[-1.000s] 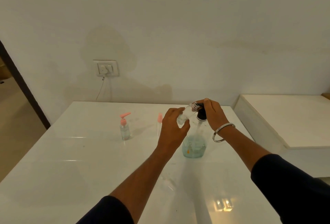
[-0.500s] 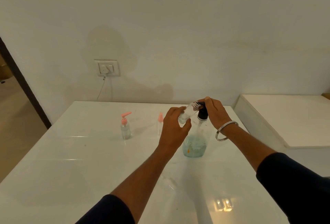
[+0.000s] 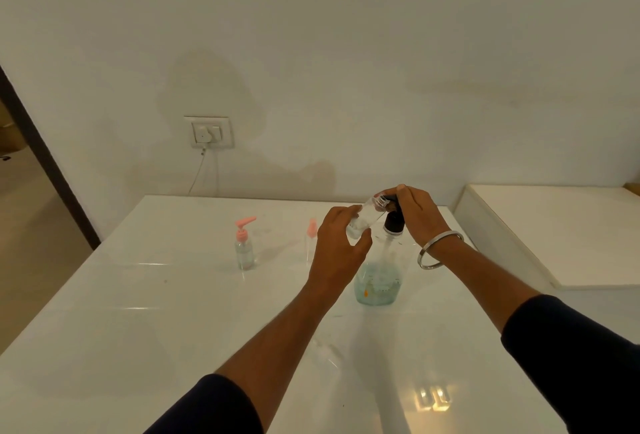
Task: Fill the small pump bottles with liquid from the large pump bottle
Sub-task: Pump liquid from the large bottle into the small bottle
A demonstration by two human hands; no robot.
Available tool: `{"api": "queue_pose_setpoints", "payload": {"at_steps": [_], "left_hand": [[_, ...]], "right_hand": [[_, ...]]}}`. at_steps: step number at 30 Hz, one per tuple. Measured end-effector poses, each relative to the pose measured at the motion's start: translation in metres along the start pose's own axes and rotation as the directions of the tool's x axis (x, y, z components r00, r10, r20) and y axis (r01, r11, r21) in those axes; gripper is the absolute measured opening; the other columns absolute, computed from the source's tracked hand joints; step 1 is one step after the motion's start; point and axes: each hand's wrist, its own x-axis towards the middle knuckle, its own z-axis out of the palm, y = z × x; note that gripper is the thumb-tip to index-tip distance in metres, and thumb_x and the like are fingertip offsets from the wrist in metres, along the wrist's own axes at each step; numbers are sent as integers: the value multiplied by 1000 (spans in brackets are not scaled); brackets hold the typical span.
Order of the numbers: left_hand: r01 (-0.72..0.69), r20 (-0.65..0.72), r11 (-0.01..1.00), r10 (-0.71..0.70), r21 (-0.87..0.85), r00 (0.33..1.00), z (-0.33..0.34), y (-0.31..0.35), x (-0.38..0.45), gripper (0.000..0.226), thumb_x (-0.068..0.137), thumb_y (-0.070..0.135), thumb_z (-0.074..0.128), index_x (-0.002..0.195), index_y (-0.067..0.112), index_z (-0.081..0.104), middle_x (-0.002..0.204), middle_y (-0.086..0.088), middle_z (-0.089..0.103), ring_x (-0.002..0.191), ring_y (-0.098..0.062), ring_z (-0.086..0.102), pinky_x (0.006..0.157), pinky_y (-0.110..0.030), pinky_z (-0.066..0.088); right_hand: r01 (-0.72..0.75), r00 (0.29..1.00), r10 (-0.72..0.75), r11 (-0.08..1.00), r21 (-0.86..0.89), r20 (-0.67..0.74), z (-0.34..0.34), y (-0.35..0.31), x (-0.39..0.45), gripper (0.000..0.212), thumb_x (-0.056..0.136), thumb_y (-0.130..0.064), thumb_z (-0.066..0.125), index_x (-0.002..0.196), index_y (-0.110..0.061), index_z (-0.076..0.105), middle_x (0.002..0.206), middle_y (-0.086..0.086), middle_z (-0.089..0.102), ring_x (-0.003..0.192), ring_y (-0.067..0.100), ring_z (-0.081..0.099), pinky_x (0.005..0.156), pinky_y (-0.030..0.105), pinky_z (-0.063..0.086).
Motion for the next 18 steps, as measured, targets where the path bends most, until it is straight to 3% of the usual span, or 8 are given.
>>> {"api": "queue_pose_setpoints", "payload": {"at_steps": [4,6,10,15,18], "left_hand": [[8,2,1000,-8,13,1000,1,-2,2,38,83,19,68,120,13,58,115,0,60,102,-7,54,91,-18,45],[15,1,1000,-15,15,1000,2,-4,2,37,83,17,68,119,12,58,114,0,60,99,-4,53,88,-9,41],[25,-2,999,-25,28,1000,4,-7,0,38,83,16,68,119,10,58,113,0,60,98,-2,50,84,1,34],[9,-4,1000,-9,20,1000,3,-6,0,37,83,17,68,118,12,59,112,2,60,97,0,51,85,-4,38],[9,-11,1000,-9,10,1000,1,-3,0,38,83,19,68,119,14,58,113,3,59,99,-3,53,88,-14,43]], "right_hand": [[-10,1000,10,1000,13,-14,2,6,-2,42,100,-17,26,102,-2,64,98,13,66,92,24,60,72,7,44],[-11,1000,12,1000,10,-20,3,7,-3,41,100,-16,26,101,-2,65,96,12,65,90,21,59,70,3,43],[-18,999,19,1000,26,-30,8,9,-4,42,99,-15,26,96,-4,66,97,12,68,90,19,61,76,11,45],[-10,1000,11,1000,16,-20,7,7,-4,42,99,-15,26,100,-1,65,99,16,67,94,25,61,84,24,47],[-5,1000,5,1000,-7,0,3,-2,-1,41,100,-16,26,103,-1,65,94,10,64,90,21,59,78,15,45]]}}
